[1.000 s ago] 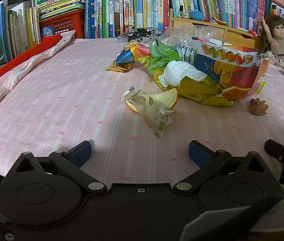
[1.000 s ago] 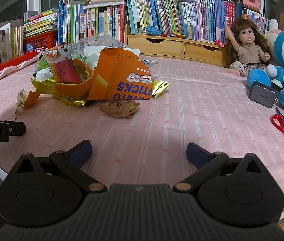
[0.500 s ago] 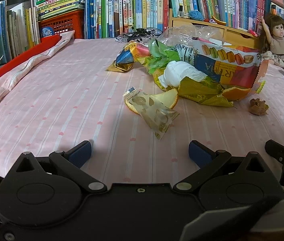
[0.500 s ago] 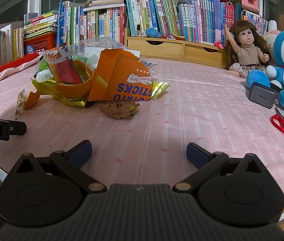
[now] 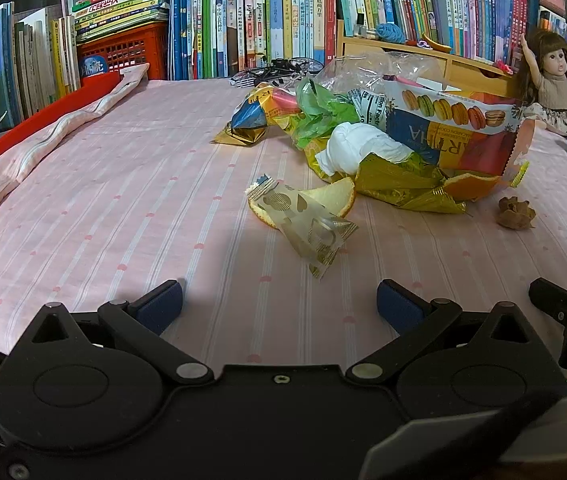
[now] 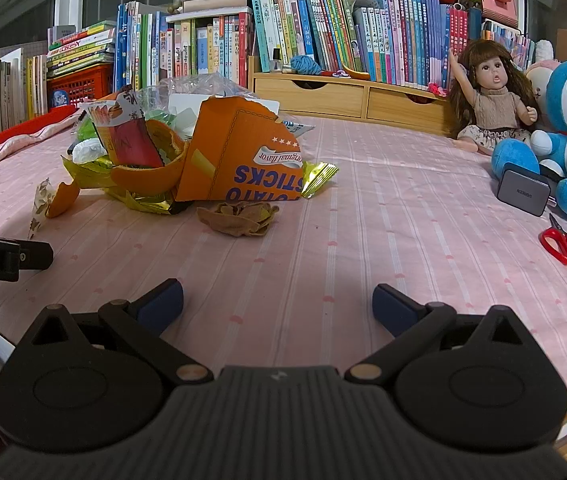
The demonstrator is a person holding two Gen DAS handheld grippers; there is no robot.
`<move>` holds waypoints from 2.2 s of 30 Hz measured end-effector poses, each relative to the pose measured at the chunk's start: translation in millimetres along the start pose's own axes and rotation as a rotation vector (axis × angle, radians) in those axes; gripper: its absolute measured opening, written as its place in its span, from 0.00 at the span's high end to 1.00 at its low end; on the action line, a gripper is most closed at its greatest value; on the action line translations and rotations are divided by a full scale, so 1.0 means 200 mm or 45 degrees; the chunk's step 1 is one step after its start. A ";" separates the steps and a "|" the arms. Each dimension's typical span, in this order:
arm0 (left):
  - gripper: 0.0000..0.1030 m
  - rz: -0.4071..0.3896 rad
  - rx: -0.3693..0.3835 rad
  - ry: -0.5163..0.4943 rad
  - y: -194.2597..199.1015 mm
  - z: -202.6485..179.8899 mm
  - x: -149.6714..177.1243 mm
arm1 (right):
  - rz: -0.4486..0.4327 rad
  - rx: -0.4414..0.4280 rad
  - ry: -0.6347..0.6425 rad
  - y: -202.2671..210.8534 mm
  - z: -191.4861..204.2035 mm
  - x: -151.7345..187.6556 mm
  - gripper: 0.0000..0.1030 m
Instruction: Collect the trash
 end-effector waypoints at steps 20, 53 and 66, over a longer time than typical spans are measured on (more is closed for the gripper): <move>0.00 -0.002 -0.002 0.002 0.00 0.00 0.00 | -0.004 0.001 0.000 0.00 0.00 0.00 0.00; 0.00 -0.009 -0.002 0.004 0.00 0.01 0.00 | -0.023 -0.004 0.001 0.00 0.00 0.00 0.00; 0.00 -0.045 0.019 -0.016 0.01 -0.01 0.01 | -0.004 -0.080 0.056 -0.03 0.00 -0.03 0.00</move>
Point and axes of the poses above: each gripper's, at about its wrist camera, not at the fingertips, and y roughly against the way its jaws point, z to its left, x to its underside, the point moved 5 cm from there along -y, roughly the way its jaws point, and after that the axes turned 7 degrees about z, right-handed, at the moved point
